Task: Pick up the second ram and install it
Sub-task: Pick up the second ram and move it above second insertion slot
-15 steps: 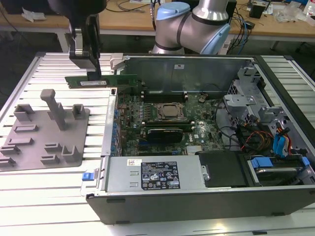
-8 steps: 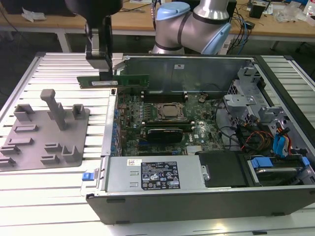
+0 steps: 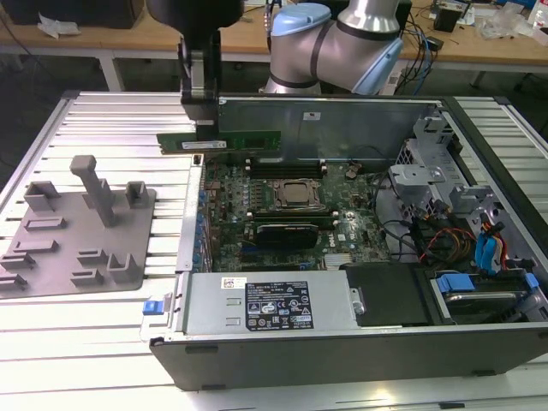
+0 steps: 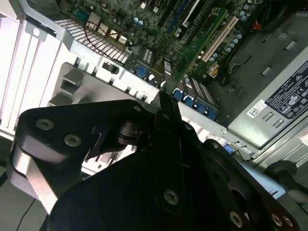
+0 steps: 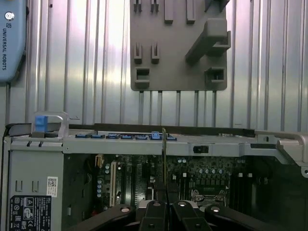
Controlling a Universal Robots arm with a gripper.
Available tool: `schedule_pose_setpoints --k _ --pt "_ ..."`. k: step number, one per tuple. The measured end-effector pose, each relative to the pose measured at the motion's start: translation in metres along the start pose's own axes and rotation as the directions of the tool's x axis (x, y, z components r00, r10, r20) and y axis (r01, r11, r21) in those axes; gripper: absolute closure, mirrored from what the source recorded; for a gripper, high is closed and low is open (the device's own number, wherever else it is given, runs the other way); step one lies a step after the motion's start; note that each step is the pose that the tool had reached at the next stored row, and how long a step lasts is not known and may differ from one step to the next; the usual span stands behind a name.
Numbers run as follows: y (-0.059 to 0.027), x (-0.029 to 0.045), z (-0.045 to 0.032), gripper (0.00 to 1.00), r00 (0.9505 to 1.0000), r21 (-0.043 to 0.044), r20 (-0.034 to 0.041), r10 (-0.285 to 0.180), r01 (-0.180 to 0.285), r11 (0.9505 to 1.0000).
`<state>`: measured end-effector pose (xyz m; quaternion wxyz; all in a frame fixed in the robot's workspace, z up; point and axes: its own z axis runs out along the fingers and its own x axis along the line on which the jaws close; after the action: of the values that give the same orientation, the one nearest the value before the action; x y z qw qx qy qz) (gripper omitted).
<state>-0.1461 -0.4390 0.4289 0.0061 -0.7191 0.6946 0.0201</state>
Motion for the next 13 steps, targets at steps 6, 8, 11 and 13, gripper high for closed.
schedule_pose_setpoints --k 6,8,11,13 --pt "-0.0150 0.0005 -0.0003 0.91 1.0000 -0.0001 -0.0001 0.000 0.000 1.0000" --pt "-0.0231 0.0008 -0.0005 0.91 1.0000 -0.0001 -0.0001 0.000 0.000 1.0000" --pt "-0.0289 0.0010 -0.0006 0.91 1.0000 -0.0001 0.0000 0.000 0.000 1.0000" --pt "-0.0337 0.0012 -0.0007 0.91 1.0000 -0.0001 -0.0001 0.000 0.000 1.0000"
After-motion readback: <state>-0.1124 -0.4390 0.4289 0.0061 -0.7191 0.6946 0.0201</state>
